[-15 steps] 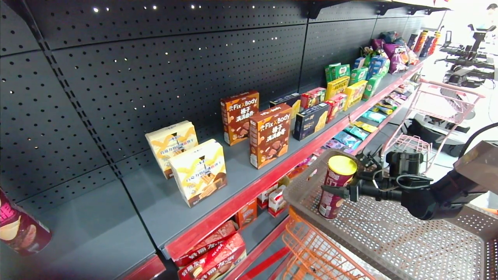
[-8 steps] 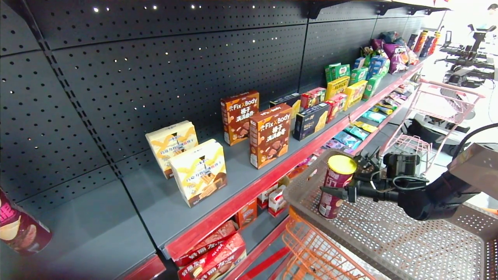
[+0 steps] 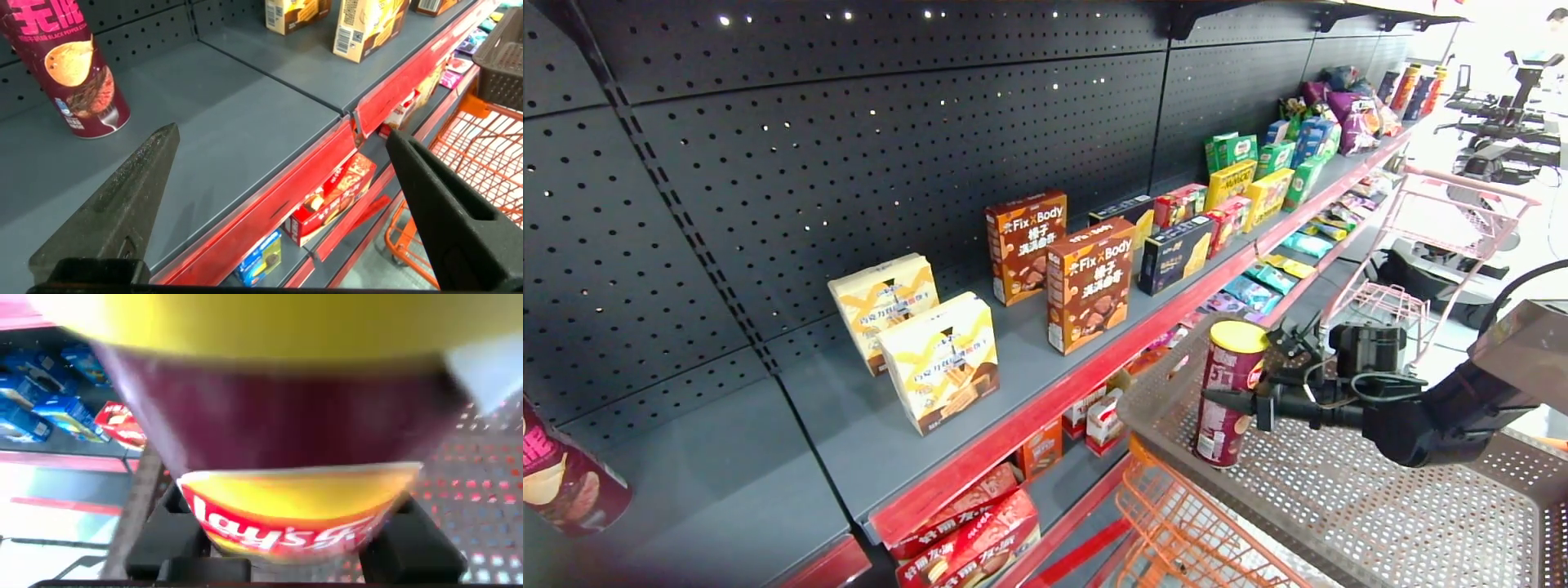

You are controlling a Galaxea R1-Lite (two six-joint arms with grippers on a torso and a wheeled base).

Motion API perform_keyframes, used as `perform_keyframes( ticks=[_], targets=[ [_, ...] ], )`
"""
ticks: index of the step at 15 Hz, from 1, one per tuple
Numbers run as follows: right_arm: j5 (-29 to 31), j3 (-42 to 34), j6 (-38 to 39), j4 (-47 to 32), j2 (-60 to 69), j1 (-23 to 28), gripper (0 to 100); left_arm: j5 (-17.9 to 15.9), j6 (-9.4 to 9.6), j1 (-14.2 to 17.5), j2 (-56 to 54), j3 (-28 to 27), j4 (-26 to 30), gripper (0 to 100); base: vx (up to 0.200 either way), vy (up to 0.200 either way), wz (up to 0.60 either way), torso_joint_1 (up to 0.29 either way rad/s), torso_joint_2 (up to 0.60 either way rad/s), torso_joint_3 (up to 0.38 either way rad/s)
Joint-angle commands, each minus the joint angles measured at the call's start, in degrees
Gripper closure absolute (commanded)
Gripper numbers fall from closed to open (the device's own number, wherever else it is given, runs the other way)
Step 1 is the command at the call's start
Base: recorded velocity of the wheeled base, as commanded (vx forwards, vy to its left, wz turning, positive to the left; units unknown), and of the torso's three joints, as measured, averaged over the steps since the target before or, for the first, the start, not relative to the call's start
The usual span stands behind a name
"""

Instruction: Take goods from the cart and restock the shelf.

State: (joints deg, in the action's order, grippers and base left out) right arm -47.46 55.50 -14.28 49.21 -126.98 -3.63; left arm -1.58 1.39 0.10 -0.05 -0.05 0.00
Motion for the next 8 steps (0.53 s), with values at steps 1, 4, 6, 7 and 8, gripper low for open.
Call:
perform_keyframes(
  ticks=[1,4,6,7,8],
  targets=[
    [0.96,-1.89,1.0,-0.87,6.48,1.0,100,0.0,-0.07,-0.01,0.05,0.05,0.0,0,0.0,0.0,0.0,0.0,0.0,0.0],
    [5.62,-4.09,3.9,-4.04,15.62,2.67,100,0.0,0.02,-0.01,0.05,0.05,0.0,0,0.0,0.0,0.0,0.0,0.0,0.0],
    [6.85,-6.46,6.19,-5.62,21.24,2.93,100,0.0,0.02,-0.01,0.05,0.05,0.0,0,0.0,0.0,0.0,0.0,0.0,0.0],
    [8.87,-14.72,7.77,-6.23,33.99,2.75,100,0.0,-0.07,-0.01,0.05,-0.04,0.0,0,0.0,0.0,0.0,0.0,0.0,0.0],
    [10.9,-18.68,7.86,-6.41,39.61,2.58,100,0.0,0.02,-0.01,0.05,0.05,0.0,0,0.0,0.0,0.0,0.0,0.0,0.0]
  ],
)
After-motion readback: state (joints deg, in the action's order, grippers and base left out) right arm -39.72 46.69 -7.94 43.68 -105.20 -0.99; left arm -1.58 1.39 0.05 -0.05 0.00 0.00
